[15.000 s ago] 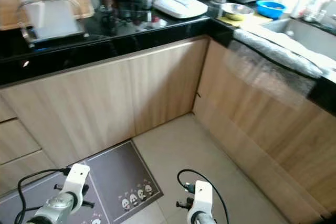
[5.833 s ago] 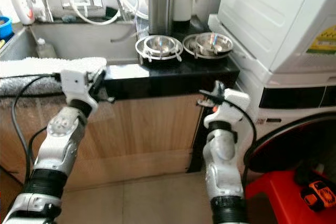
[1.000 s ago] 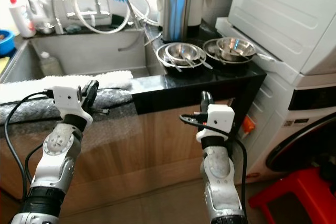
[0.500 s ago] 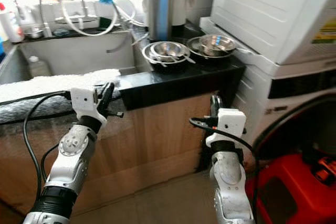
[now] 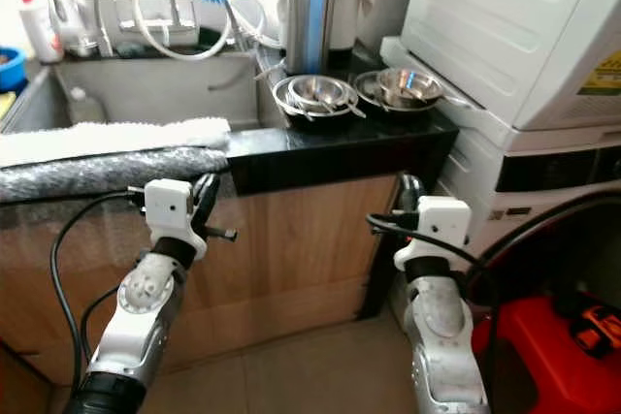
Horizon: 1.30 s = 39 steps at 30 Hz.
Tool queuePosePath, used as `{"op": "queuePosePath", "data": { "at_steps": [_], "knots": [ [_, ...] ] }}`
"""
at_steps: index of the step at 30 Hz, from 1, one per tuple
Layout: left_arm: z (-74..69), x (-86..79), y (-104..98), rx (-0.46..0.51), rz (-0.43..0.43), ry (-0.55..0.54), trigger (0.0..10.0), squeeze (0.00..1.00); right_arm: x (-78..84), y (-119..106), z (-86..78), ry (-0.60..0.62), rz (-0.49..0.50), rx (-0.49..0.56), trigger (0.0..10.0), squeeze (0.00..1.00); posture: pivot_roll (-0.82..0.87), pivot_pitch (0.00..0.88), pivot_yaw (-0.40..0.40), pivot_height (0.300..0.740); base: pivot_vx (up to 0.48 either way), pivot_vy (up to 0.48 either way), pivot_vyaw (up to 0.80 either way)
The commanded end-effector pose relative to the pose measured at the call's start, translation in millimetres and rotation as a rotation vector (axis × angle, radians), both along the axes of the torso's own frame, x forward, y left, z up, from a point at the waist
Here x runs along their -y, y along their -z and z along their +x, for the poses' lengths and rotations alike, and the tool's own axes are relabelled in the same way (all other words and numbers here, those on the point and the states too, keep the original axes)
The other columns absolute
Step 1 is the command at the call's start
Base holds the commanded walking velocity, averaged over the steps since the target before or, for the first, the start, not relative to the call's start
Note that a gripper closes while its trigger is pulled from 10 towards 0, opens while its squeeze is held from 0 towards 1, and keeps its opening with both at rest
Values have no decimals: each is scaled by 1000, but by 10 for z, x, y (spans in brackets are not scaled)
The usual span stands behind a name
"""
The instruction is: Kitchen organization
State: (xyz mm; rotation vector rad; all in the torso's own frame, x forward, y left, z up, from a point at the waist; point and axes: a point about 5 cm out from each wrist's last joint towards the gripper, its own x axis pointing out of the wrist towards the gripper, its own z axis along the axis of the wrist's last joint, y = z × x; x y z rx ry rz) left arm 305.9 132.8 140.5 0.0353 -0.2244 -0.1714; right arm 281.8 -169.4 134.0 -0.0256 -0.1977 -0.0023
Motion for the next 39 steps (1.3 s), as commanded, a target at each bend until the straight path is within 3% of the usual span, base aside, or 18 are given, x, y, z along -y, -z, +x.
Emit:
{"op": "queuePosePath", "data": {
  "at_steps": [1, 22, 24, 25, 26, 39],
  "knots": [
    [23, 63, -141, 41, -1, 16, 10000, 0, 61, -23, 14, 16, -4, -4, 10000, 0, -107, 0, -38, 740, 315, 0, 0],
    [12, 64, -151, 34, 3, 13, 10000, 0, 65, -24, 14, 12, -3, -6, 10000, 0, -107, 0, -38, 740, 315, 0, 0],
    [29, 11, -184, 44, 10, 2, 10000, 0, 21, -8, 35, 10, 7, -11, 10000, 0, -67, 0, -69, 740, 315, 0, 0],
    [153, -134, -248, 62, -5, -51, 10000, 0, -56, -69, 112, 10, 15, -2, 10000, 0, -116, 0, -62, 740, 311, 0, 0],
    [200, -178, -273, 67, -16, -72, 10000, 0, -76, -109, 136, 14, 15, 15, 10000, 0, -116, 0, -61, 740, 319, 0, 0],
    [223, -176, -316, 105, -58, -90, 10000, 0, -154, -156, 151, -33, 5, 38, 10000, 0, -121, 0, -68, 740, 95, 0, 713]
  ]
}}
